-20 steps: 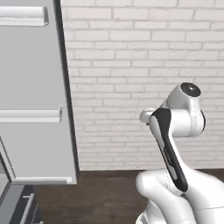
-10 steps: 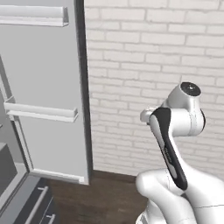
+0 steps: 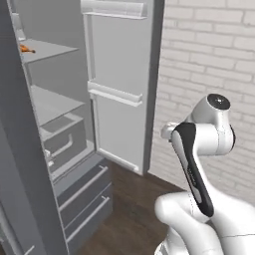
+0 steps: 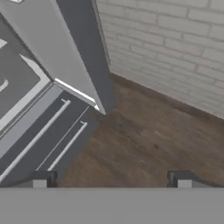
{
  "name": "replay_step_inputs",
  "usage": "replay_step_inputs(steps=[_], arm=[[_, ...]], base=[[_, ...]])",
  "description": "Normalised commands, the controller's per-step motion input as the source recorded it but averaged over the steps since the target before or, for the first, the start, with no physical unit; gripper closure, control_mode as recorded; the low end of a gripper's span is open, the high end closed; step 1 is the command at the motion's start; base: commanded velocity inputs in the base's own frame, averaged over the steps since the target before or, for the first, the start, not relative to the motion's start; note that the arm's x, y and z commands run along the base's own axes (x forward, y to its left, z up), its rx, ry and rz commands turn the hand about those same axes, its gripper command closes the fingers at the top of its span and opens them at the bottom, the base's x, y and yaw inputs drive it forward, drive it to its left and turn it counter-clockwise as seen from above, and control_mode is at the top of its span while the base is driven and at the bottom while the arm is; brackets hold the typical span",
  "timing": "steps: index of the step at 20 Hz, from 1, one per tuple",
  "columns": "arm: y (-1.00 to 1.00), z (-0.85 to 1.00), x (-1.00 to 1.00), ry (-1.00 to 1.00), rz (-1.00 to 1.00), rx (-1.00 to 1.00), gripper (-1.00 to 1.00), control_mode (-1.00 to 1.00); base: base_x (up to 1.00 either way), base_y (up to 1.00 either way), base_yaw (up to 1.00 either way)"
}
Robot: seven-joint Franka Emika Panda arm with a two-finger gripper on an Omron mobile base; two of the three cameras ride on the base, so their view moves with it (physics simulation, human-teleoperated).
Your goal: Place one carrot and one chicken drumstick in each tupperware on the nearby counter, to pack two identical lunches.
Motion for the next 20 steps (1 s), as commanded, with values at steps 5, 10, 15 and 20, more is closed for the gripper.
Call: replay_step_inputs(steps=[5,10,15,20], arm=[[0.0,0.0,0.0,0.0,0.0,0.0,-1.0,1.0],[0.0,0.0,0.0,0.0,0.0,0.0,-1.0,1.0],[0.0,0.0,0.0,0.0,0.0,0.0,-1.0,1.0],[0.0,0.0,0.0,0.0,0.0,0.0,-1.0,1.0]], base=[[-0.69,0.0,0.72],[0.44,0.0,0.61],[0.99,-0.08,0.52],[1.0,-0.46,0.24]])
